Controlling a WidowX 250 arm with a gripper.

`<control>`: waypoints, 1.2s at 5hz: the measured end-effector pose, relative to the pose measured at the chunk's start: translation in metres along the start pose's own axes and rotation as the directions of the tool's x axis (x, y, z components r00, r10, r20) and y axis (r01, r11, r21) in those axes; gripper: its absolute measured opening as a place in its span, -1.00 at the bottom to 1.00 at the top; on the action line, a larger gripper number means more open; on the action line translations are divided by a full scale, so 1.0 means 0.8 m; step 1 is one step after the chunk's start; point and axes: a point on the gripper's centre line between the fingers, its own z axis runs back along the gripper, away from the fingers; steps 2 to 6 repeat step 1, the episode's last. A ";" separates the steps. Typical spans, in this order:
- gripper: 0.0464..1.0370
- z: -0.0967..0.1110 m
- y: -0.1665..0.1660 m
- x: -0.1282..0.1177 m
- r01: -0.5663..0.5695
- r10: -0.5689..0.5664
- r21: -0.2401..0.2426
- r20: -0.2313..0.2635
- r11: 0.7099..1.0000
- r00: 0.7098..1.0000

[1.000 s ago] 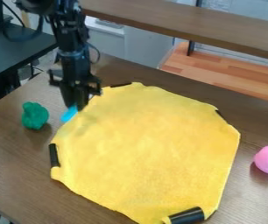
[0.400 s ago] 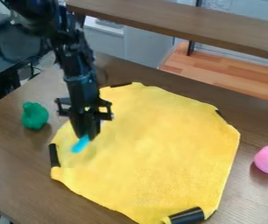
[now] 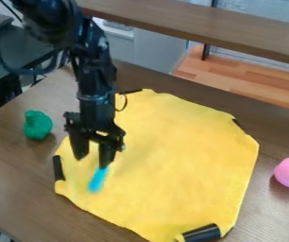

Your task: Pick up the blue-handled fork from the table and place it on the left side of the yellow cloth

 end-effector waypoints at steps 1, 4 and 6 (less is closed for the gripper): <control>0.94 0.022 0.009 -0.003 0.016 -0.021 0.073 0.076 0.997 0.997; 0.94 0.022 0.009 -0.003 0.016 -0.021 0.073 0.076 0.997 0.997; 0.94 0.022 0.009 -0.003 0.016 -0.021 0.073 0.076 0.997 0.997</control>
